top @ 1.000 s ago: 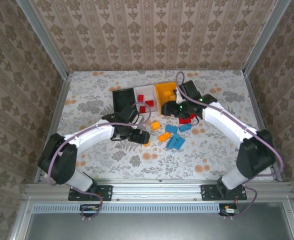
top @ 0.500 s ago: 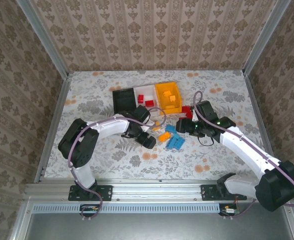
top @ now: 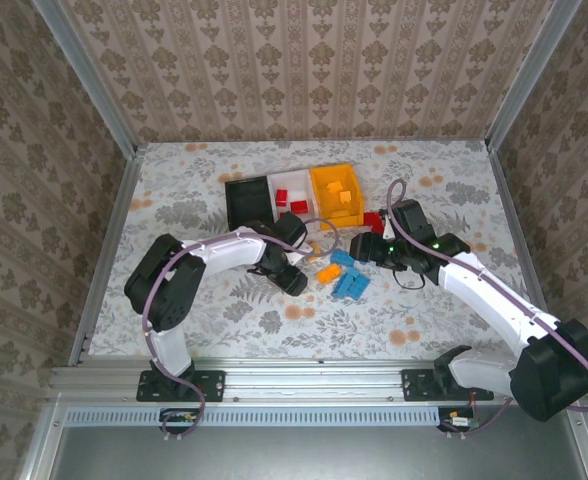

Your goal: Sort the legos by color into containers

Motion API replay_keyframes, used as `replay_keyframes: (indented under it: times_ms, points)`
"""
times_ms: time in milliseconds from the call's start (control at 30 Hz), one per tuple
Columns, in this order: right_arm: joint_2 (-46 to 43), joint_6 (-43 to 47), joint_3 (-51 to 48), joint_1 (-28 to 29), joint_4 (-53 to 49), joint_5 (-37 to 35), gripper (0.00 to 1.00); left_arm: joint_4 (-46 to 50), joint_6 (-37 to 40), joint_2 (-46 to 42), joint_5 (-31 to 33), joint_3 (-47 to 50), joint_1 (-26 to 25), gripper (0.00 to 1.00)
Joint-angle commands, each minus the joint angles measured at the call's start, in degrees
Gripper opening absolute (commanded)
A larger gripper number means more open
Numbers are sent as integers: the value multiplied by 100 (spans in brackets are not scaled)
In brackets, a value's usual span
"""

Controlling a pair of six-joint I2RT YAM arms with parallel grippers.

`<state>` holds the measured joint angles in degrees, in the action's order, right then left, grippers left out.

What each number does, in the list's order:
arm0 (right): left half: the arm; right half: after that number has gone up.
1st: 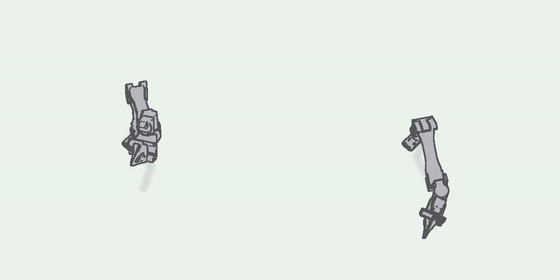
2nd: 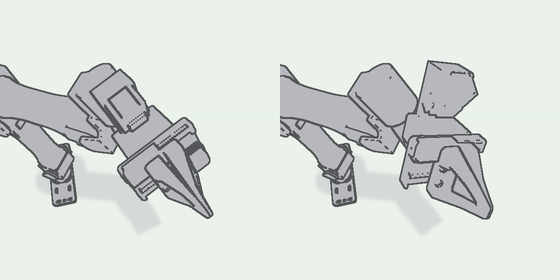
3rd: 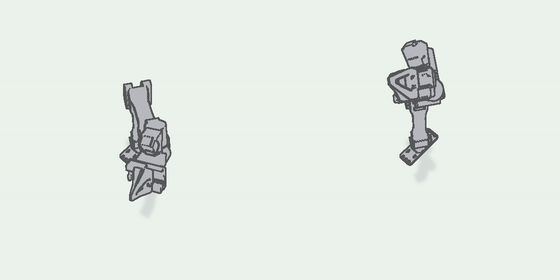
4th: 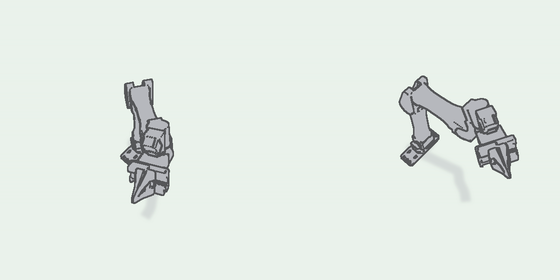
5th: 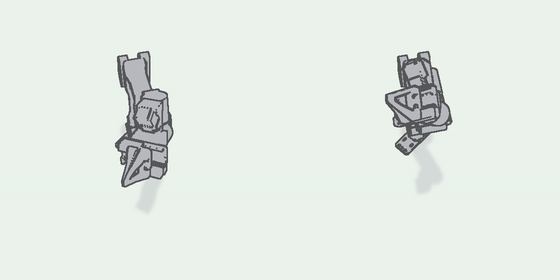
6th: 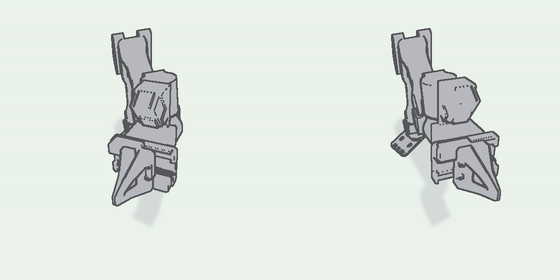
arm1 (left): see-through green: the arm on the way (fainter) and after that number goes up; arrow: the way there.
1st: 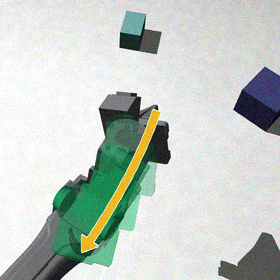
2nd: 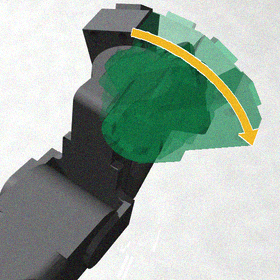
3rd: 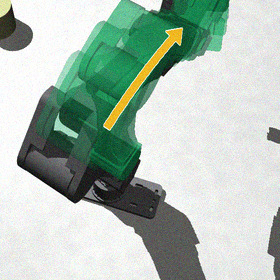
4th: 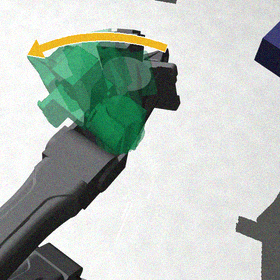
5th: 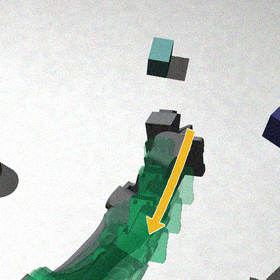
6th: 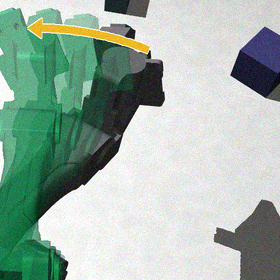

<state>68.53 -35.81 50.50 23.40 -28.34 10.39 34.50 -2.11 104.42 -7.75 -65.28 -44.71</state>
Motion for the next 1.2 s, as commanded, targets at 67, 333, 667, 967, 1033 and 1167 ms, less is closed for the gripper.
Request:
replay_keyframes:
  times_ms: [67,333,667,967,1033,1167]
  points:
    - [-15,-56,-94,-45,107,-203,69,300,-60,-325,-188,106,-107,59]
    - [-427,-36,-332,-262,-3,-615,69,465,-617,-943,-427,-695,290,55]
    - [-734,-135,-935,-428,39,-548,69,245,-1564,305,-1019,-3459,685,53]
    - [-754,21,-999,-463,-160,-785,69,1052,-1242,2696,-870,-6599,578,53]
    - [-692,56,-981,-506,-198,-764,70,1300,-1198,3128,-830,-7198,602,53]
    - [-272,109,-926,-498,-162,-319,70,1543,-1160,3627,-850,-7861,649,58]
